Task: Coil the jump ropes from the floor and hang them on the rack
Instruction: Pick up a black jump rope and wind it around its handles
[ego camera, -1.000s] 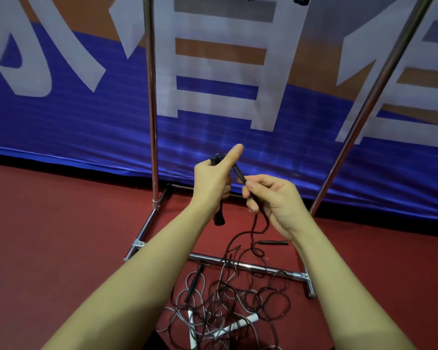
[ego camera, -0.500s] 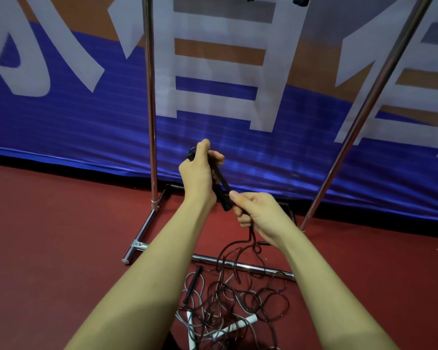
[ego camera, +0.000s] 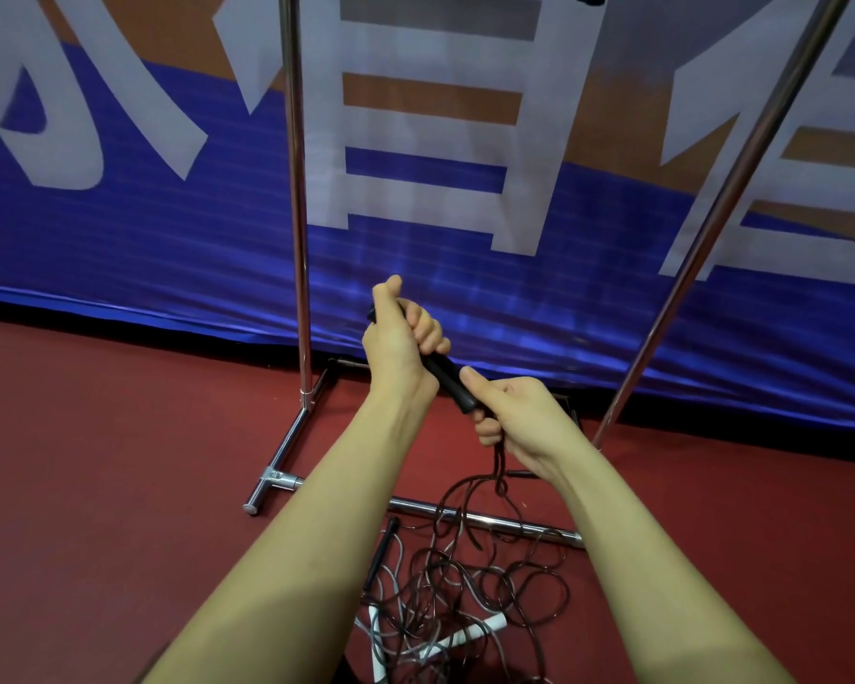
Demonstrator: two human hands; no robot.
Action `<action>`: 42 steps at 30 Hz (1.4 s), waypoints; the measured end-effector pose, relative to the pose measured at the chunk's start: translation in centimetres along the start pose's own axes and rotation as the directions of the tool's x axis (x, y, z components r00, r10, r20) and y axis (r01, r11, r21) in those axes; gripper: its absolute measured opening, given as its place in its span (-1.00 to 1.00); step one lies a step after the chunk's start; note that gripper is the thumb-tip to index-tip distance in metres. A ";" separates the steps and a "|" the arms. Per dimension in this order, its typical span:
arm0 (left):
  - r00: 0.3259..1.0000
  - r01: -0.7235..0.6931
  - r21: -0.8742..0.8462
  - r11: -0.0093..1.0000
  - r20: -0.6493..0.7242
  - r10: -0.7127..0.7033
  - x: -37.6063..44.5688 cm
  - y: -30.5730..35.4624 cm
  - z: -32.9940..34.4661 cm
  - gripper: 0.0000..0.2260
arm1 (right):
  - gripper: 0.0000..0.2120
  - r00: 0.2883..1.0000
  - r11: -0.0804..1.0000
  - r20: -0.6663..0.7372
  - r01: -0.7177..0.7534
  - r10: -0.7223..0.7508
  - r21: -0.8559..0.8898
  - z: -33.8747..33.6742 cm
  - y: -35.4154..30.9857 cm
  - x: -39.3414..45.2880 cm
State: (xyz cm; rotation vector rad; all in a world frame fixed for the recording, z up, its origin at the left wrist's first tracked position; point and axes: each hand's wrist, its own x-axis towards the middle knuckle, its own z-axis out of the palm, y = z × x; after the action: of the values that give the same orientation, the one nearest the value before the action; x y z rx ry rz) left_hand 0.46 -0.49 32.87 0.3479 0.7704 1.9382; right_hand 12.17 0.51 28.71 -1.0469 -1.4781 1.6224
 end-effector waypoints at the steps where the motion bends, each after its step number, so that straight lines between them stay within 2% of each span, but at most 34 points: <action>1: 1.000 0.003 -0.026 1.000 0.014 -0.002 0.1 0.1 -0.1 -0.55 | -0.61 1.000 1.000 0.001 0.011 -0.011 0.013 0.0 0.0 0.0; 5: 0.991 0.032 -0.137 0.990 0.136 -0.013 0.3 0.4 -0.4 -0.41 | -0.61 0.992 0.993 -0.065 0.104 -0.108 -0.064 0.2 0.0 -0.2; 9: 0.975 0.099 -0.139 0.985 0.213 -0.067 0.5 0.5 -0.6 -0.53 | -0.61 0.971 0.964 -0.145 0.159 -0.193 -0.214 -0.1 0.3 0.0; 14: 0.989 0.061 -0.095 0.994 0.143 -0.047 0.3 1.1 -0.3 -0.60 | -0.54 0.946 0.931 -0.185 0.203 -0.266 -0.303 0.2 0.4 0.0; 17: 0.996 0.004 -0.146 0.989 0.086 0.009 0.1 1.3 -0.4 -0.62 | -0.58 0.951 0.938 -0.167 0.209 -0.262 -0.278 1.0 0.3 0.0; 21: 0.990 -0.011 -0.187 0.982 0.138 0.038 -0.1 1.4 -0.5 -0.59 | -0.60 0.958 0.969 -0.190 0.185 -0.215 -0.167 1.3 0.0 0.1; 25: 0.982 -0.017 -0.191 0.982 0.183 0.053 -0.2 1.1 -0.3 -0.58 | -0.57 0.970 0.958 -0.155 0.145 -0.187 -0.249 1.3 -0.1 -0.2; 28: 0.977 -0.015 -0.173 0.985 0.207 0.051 -0.2 0.8 -0.1 -0.57 | -0.46 0.962 0.949 -0.209 0.110 -0.176 -0.294 1.6 0.0 0.0; 33: 0.969 0.024 -0.163 0.986 0.247 0.017 -0.2 0.1 0.1 -0.59 | -0.46 0.916 0.962 -0.378 0.034 -0.138 -0.269 1.6 0.1 0.8; 37: 0.960 0.102 -0.185 0.977 0.276 -0.048 0.1 0.1 -0.2 -0.61 | -0.48 0.863 0.946 -0.453 0.080 -0.224 -0.315 1.3 0.2 1.7; 42: 0.969 0.165 -0.255 0.953 0.220 -0.109 0.2 0.1 -0.4 -0.72 | -0.52 0.789 0.909 -0.506 0.149 -0.347 -0.390 1.2 -0.4 1.5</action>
State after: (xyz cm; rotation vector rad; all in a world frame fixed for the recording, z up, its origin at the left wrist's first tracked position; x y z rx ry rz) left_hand 0.11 -0.51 32.63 0.3093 0.3773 1.8133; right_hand 10.40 1.38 28.92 -1.3087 -1.4123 0.7749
